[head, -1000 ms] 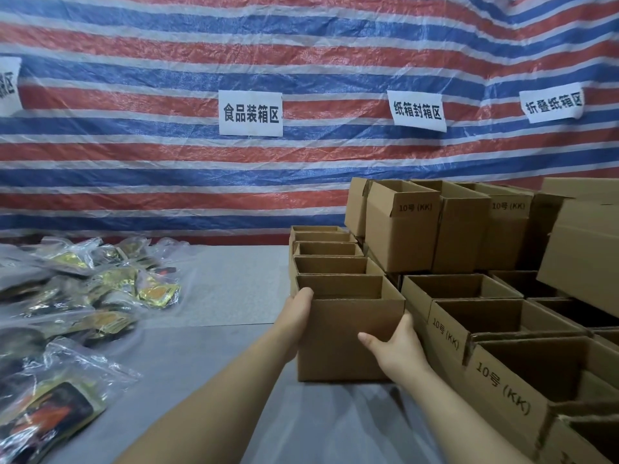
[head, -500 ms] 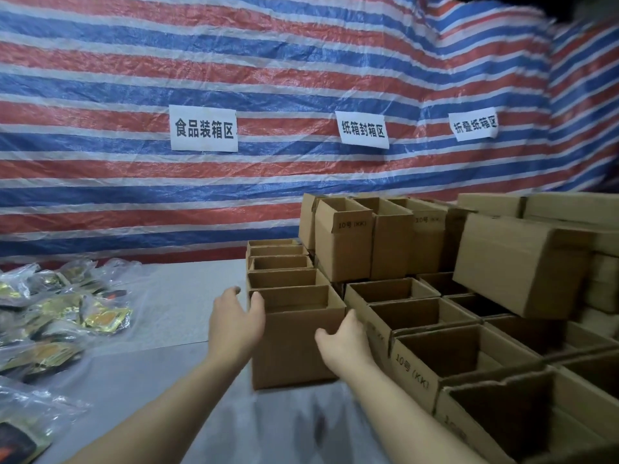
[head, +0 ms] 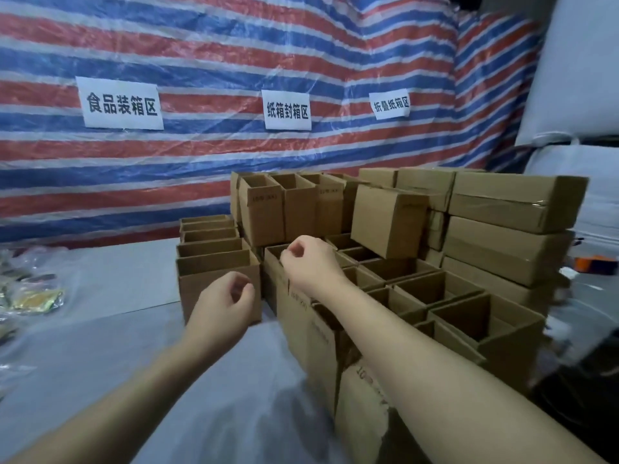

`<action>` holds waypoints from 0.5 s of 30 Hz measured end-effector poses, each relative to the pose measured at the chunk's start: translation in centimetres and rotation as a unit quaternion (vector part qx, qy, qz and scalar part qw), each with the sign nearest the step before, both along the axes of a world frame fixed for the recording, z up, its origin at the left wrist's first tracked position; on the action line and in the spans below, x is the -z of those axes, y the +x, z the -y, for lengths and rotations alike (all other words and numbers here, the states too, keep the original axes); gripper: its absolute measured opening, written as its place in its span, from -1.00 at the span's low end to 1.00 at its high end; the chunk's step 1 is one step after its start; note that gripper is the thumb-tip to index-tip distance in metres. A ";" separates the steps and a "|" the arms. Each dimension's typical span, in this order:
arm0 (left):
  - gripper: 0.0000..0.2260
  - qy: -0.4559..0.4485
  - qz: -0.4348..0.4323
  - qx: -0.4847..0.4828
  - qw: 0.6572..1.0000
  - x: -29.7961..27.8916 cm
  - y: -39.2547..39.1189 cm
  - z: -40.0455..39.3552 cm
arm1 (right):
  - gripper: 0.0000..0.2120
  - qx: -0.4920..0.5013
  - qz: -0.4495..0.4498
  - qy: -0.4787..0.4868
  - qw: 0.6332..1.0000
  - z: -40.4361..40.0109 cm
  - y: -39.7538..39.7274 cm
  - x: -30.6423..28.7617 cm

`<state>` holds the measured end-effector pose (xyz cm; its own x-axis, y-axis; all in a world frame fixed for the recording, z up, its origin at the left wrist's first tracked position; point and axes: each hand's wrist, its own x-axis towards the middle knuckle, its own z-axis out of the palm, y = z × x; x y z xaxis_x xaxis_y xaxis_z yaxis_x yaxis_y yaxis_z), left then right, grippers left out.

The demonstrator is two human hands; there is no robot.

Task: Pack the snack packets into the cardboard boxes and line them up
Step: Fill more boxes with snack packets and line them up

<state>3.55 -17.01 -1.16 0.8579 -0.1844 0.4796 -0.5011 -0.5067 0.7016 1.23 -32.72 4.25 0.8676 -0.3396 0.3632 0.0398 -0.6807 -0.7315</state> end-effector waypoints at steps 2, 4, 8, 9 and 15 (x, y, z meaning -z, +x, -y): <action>-0.87 0.004 -0.003 0.042 0.999 -0.7 -0.8 1.4 | -0.88 0.021 -0.004 -0.025 0.999 2.9 -0.7 -0.7; -0.92 0.022 -0.005 0.080 0.997 -1.3 -1.0 3.2 | -0.90 0.056 -0.003 -0.046 0.997 6.3 -0.8 -1.6; -0.76 0.084 0.022 0.117 0.989 -2.4 0.7 7.5 | -0.83 0.178 -0.011 -0.107 0.978 13.0 0.7 -3.5; -0.71 0.094 0.027 0.121 0.988 -2.6 1.5 8.5 | -0.71 0.206 -0.019 -0.131 0.969 14.6 1.4 -3.9; -0.44 0.197 -0.024 0.126 0.972 -2.6 6.9 13.9 | -0.46 0.253 -0.019 -0.249 0.935 21.4 6.9 -5.9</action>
<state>10.46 -30.94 1.44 0.7815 -0.5524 0.2900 -0.6155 -0.6068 0.5030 8.10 -54.07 10.13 0.6568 -0.5072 0.5580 -0.3992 -0.8617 -0.3133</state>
